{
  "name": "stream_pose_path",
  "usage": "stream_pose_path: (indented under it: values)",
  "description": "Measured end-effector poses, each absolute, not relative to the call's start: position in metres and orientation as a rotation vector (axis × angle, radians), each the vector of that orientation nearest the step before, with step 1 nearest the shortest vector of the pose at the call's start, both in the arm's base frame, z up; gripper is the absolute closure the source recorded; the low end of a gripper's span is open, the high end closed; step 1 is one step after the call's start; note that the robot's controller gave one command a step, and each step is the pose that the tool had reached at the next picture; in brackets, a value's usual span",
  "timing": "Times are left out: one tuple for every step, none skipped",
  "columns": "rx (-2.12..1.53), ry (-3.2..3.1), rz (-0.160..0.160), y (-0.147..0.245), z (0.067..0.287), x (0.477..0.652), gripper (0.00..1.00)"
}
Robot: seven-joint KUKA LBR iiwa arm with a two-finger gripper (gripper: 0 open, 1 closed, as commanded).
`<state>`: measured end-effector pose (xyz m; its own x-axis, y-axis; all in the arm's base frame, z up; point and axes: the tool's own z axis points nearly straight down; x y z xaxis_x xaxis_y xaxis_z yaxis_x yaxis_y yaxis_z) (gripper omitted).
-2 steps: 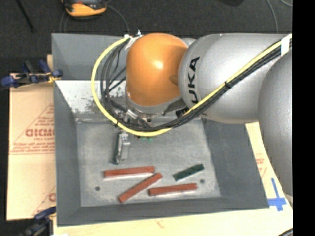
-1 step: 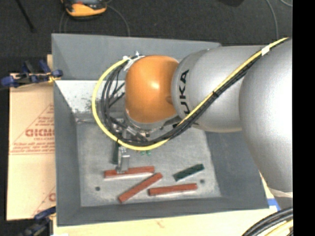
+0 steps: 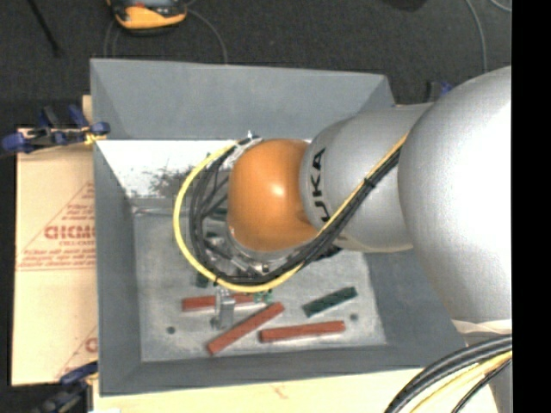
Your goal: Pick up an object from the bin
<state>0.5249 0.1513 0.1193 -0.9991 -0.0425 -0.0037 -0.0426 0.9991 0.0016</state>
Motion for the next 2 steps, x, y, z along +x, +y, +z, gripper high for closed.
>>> stream_pose_path:
  values:
    - [-0.288, 3.128, 0.0, 0.147, 0.092, 0.54, 0.0]
    - [-0.307, 3.107, 0.006, 0.127, 0.079, 0.486, 1.0]
